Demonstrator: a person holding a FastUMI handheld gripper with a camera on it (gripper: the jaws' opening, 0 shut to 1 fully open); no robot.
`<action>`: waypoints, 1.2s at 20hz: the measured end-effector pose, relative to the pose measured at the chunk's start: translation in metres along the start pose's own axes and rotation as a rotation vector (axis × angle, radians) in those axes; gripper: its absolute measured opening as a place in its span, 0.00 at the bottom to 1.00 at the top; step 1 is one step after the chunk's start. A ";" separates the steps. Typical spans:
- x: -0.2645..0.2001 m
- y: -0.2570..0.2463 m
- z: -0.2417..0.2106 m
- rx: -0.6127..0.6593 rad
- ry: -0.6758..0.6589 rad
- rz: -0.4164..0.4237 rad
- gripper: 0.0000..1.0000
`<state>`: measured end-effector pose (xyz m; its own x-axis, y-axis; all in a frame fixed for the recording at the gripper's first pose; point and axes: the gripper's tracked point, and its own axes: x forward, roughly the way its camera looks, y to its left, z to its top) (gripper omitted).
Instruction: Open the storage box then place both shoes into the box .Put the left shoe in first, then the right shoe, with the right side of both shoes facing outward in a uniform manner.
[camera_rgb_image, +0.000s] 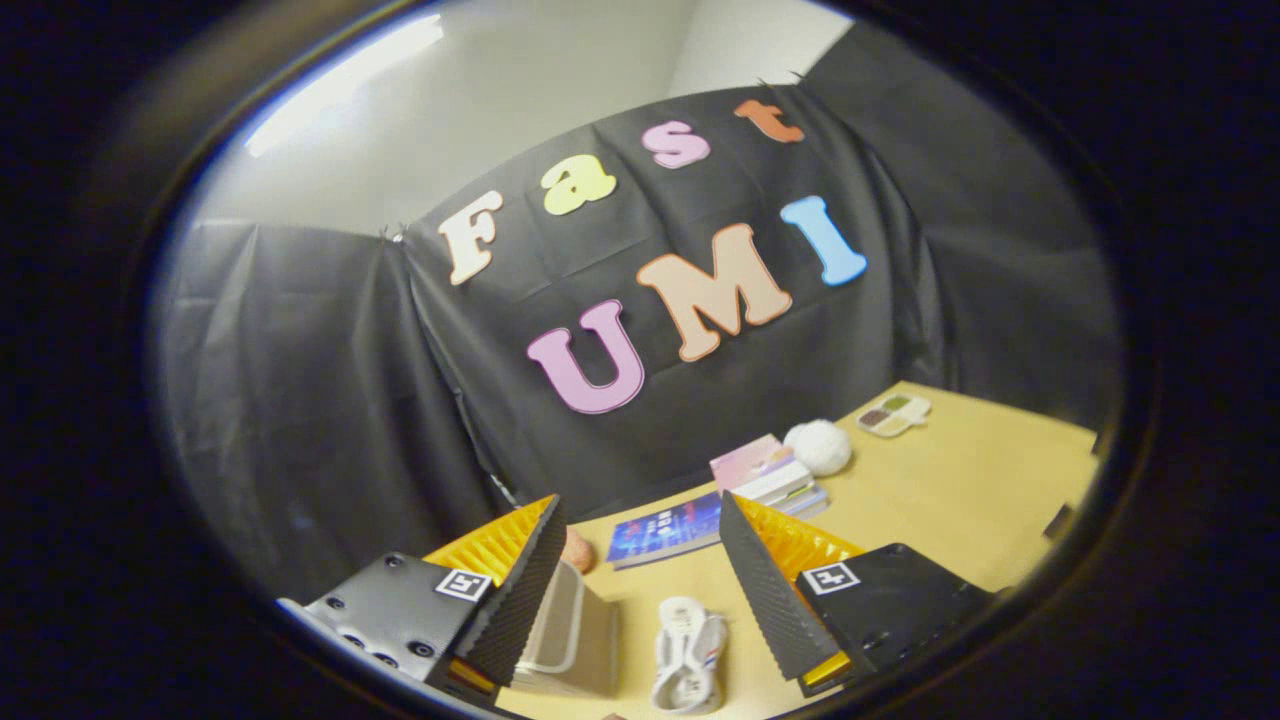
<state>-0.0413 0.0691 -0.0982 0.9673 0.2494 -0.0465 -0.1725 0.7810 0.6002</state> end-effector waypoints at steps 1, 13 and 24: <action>-0.004 -0.004 -0.011 0.079 0.002 0.002 0.97; -0.008 -0.018 -0.161 0.846 0.048 -0.104 0.98; 0.023 0.040 -0.274 1.210 0.192 -0.127 0.95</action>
<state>-0.0766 0.2629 -0.2943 0.9042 0.3701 -0.2133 0.3025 -0.2023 0.9314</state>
